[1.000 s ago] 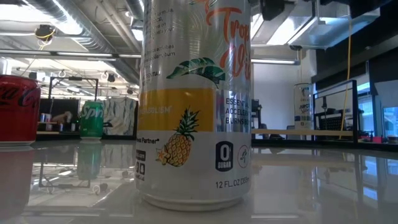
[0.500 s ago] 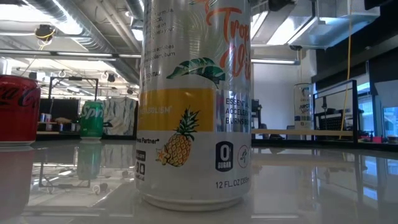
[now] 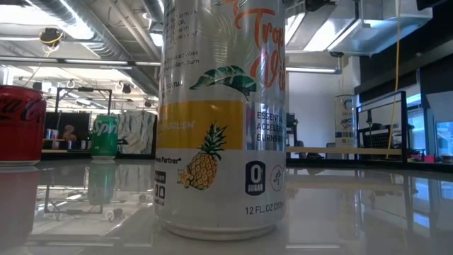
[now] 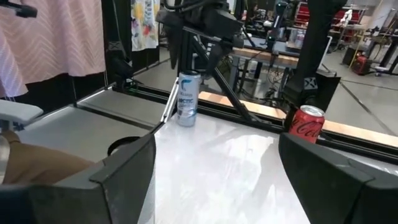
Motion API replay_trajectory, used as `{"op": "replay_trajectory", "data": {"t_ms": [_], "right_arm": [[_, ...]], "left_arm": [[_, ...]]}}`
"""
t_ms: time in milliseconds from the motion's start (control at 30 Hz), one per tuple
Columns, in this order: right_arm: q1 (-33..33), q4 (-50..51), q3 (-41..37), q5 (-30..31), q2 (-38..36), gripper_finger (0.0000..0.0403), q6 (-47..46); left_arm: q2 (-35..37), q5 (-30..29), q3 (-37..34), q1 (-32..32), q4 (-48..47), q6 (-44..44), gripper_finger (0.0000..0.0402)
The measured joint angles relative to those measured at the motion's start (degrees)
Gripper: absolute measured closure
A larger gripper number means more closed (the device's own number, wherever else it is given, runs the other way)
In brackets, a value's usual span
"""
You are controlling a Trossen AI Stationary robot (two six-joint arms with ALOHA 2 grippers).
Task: Place canned beverage on shelf
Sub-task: Put the white blue soda can on the shelf aligned with the other white blue soda can
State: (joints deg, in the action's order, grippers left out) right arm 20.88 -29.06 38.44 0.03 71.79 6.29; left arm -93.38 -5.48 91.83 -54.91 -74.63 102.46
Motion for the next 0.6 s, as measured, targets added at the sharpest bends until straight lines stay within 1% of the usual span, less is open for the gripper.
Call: {"op": "replay_trajectory", "data": {"t_ms": [167,300,433,533,600], "right_arm": [[0.0,0.0,0.0,0.0,0.0,0.0065,0.0],[0.0,0.0,0.0,0.0,0.0,0.0065,0.0],[0.0,0.0,0.0,0.0,0.0,0.0065,0.0],[0.0,0.0,0.0,0.0,0.0,0.0065,0.0],[0.0,-0.1,0.0,0.0,0.0,0.0065,0.0]], "left_arm": [[0.0,3.2,0.0,-4.3,-4.6,11.9,0.0011],[-0.5,3.8,0.0,-7.5,-4.6,18.9,0.0011],[-1.8,5.1,0.0,-9.6,-4.2,23.1,0.0011],[-3.0,7.5,0.0,-10.0,-4.1,23.9,0.0011],[-3.6,7.9,0.0,-10.0,-4.1,23.9,0.0011]]}}
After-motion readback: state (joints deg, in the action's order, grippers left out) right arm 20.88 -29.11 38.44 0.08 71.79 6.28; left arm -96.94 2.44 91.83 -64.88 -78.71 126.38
